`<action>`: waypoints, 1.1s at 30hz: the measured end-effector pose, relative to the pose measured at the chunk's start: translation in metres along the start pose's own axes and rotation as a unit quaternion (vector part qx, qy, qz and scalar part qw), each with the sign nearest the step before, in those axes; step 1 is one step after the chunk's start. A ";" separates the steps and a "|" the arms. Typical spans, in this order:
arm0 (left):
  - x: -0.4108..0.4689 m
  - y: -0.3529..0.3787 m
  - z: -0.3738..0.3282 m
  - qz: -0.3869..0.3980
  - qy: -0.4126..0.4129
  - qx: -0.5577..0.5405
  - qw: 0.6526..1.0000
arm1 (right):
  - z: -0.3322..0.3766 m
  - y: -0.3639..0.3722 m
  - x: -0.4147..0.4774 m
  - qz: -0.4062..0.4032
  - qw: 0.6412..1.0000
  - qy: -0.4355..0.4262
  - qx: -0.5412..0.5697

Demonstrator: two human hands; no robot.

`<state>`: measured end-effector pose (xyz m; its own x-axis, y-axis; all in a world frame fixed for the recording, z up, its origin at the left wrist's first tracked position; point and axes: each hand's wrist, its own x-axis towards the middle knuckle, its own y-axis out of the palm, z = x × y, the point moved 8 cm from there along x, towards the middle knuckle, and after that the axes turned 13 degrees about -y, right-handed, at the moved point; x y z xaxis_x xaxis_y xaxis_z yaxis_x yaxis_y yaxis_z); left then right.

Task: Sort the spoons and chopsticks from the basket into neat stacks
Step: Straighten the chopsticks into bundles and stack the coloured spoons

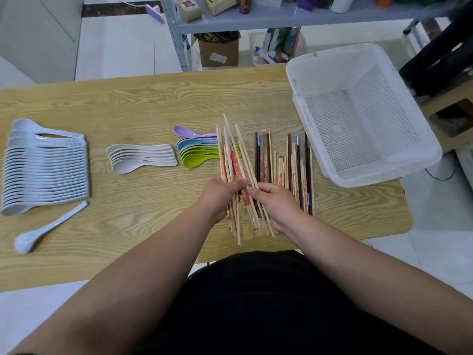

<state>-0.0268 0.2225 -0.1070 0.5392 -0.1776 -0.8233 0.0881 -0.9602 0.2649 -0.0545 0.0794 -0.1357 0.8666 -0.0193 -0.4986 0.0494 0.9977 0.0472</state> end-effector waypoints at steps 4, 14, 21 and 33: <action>0.002 -0.002 0.000 -0.022 0.002 0.016 1.000 | 0.014 0.000 -0.008 -0.001 1.000 0.002 -0.005; 0.005 0.004 -0.008 -0.096 0.060 0.046 0.993 | 0.034 -0.002 -0.015 -0.002 0.994 -0.030 -0.107; 0.007 0.009 -0.007 -0.105 0.063 0.062 0.991 | 0.033 0.003 -0.017 0.021 0.994 -0.007 -0.111; 0.011 0.025 -0.003 -0.133 0.053 0.184 0.972 | 0.033 -0.013 -0.015 0.004 0.984 -0.006 -0.181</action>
<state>-0.0161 0.1976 -0.1079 0.6231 0.0921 -0.7767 -0.0587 -0.9847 -0.1638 -0.0518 0.0642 -0.1005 0.8719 -0.0109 -0.4895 -0.1347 0.9559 -0.2612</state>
